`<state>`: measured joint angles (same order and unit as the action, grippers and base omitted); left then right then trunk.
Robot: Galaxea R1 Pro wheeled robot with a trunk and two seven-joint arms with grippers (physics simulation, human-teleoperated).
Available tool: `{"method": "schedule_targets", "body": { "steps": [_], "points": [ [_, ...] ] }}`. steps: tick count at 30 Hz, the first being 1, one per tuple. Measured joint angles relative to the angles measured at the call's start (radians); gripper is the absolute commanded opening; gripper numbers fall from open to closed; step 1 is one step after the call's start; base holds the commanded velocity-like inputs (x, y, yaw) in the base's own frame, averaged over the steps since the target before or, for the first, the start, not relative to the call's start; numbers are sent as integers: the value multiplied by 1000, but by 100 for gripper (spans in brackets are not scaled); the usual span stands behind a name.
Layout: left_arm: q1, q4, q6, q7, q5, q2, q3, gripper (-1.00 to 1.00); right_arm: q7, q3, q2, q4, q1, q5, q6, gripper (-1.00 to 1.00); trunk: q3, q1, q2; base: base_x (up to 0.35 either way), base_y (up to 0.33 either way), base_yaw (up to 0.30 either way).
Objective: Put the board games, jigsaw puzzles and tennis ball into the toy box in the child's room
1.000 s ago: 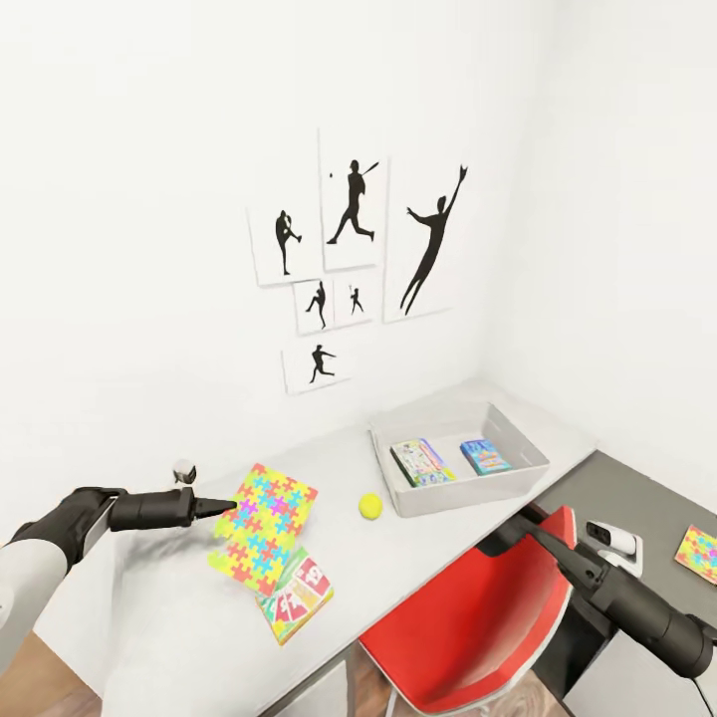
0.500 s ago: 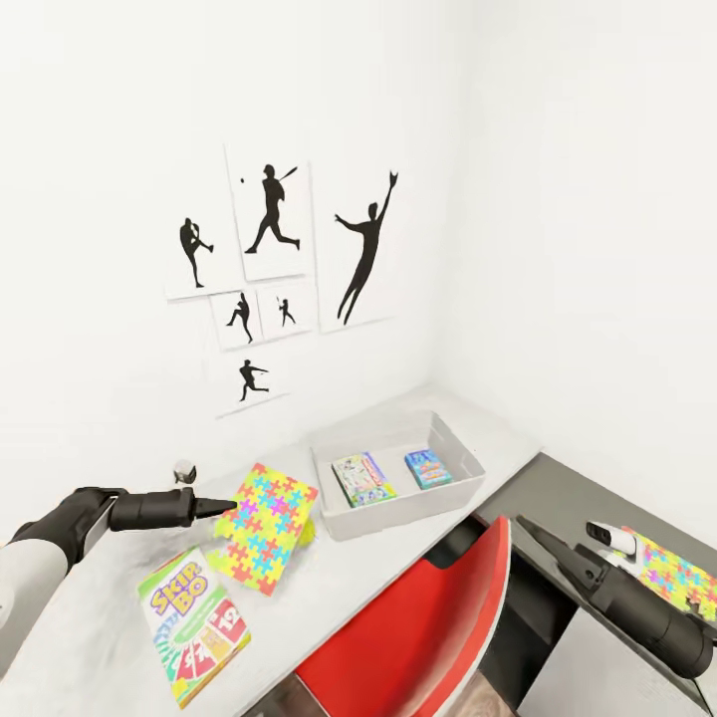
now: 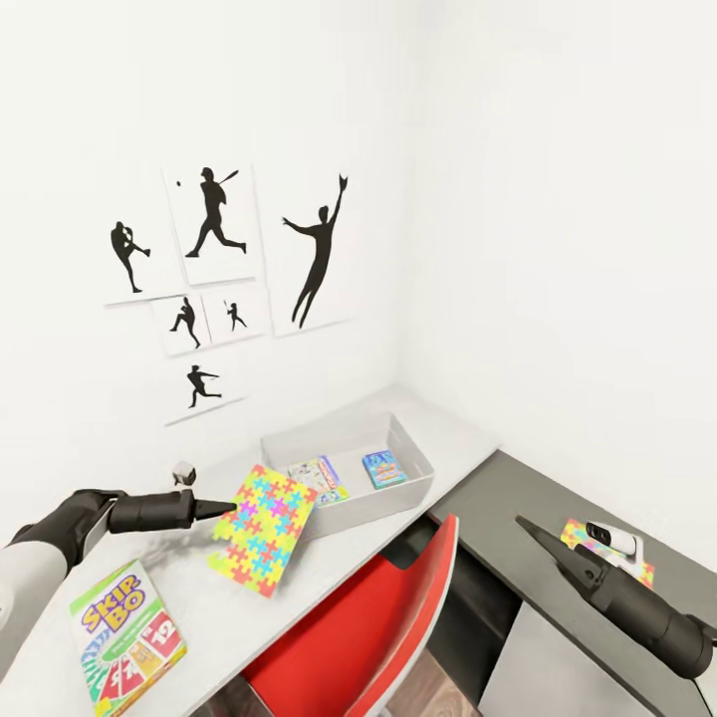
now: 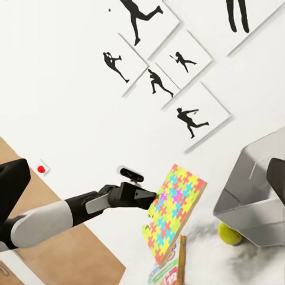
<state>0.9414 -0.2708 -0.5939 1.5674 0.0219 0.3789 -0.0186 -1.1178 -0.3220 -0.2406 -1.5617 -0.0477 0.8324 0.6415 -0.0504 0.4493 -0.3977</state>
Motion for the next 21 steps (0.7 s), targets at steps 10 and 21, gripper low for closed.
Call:
{"method": "schedule_targets", "body": {
  "steps": [10, 21],
  "points": [
    [-7, 0, 3, 0, 1, 0, 6, -100, 1, 0, 0, 0, 0, 0, 1, 100, 0, 0, 0, 121, -211, -122],
    [-7, 0, 3, 0, 1, 0, 6, -100, 1, 0, 0, 0, -1, -2, 0, 100, 0, 0, 0, 219, -159, 172]
  ]
}}
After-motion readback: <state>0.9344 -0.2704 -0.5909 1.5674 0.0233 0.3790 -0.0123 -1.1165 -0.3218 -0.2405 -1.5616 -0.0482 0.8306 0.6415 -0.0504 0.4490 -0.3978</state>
